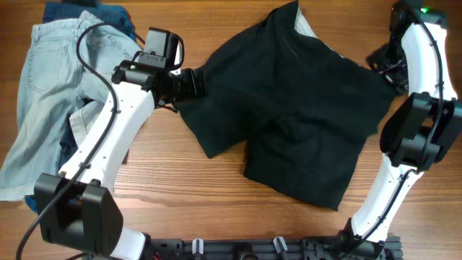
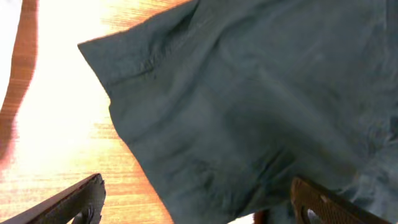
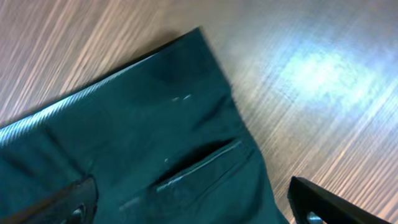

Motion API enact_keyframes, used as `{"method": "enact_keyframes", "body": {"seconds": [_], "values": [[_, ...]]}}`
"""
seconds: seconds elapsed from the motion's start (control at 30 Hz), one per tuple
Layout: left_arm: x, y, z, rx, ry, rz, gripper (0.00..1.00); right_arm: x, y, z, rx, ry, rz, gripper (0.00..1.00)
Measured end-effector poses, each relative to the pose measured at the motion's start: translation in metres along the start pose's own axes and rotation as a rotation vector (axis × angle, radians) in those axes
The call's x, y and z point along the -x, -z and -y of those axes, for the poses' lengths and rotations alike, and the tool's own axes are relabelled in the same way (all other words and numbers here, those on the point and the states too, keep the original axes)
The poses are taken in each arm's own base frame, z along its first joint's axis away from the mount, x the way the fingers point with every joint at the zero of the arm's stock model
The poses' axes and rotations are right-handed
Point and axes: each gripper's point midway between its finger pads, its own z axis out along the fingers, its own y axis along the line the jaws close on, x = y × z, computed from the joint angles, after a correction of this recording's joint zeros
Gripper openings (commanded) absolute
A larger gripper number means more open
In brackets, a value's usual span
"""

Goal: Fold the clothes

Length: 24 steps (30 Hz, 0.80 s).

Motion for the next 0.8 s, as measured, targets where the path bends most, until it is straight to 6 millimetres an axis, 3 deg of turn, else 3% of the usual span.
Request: {"method": "enact_keyframes", "body": {"seconds": [0.07, 0.1, 0.13, 0.23, 0.33, 0.43, 0.47, 0.6, 0.8], "values": [[0.005, 0.000, 0.002, -0.010, -0.002, 0.020, 0.94, 0.000, 0.005, -0.007, 0.043, 0.090, -0.010, 1.00], [0.009, 0.000, 0.004, -0.017, -0.005, 0.035, 0.87, 0.000, 0.006, -0.010, 0.057, 0.112, -0.010, 1.00], [0.014, 0.000, 0.006, -0.026, -0.006, 0.057, 0.83, 0.000, 0.015, -0.017, 0.118, 0.203, -0.007, 1.00], [0.027, -0.002, 0.005, -0.030, -0.003, 0.099, 0.86, -0.003, 0.050, -0.038, 0.301, 0.364, 0.021, 1.00], [0.037, -0.023, -0.020, 0.019, 0.035, 0.092, 0.91, -0.014, 0.112, -0.046, 0.507, 0.512, 0.080, 1.00], [0.040, -0.066, -0.067, 0.083, 0.096, 0.028, 0.91, -0.026, 0.168, -0.045, 0.631, 0.610, 0.167, 1.00], [0.038, -0.078, -0.079, 0.093, 0.109, 0.004, 0.91, -0.030, 0.177, -0.045, 0.651, 0.630, 0.180, 1.00], [0.033, -0.107, -0.106, 0.101, 0.100, -0.048, 0.88, -0.045, 0.186, -0.051, 0.680, 0.687, 0.172, 1.00], [0.043, -0.110, -0.099, 0.073, 0.014, -0.014, 0.77, -0.047, 0.187, -0.053, 0.687, 0.694, 0.170, 1.00]]}}
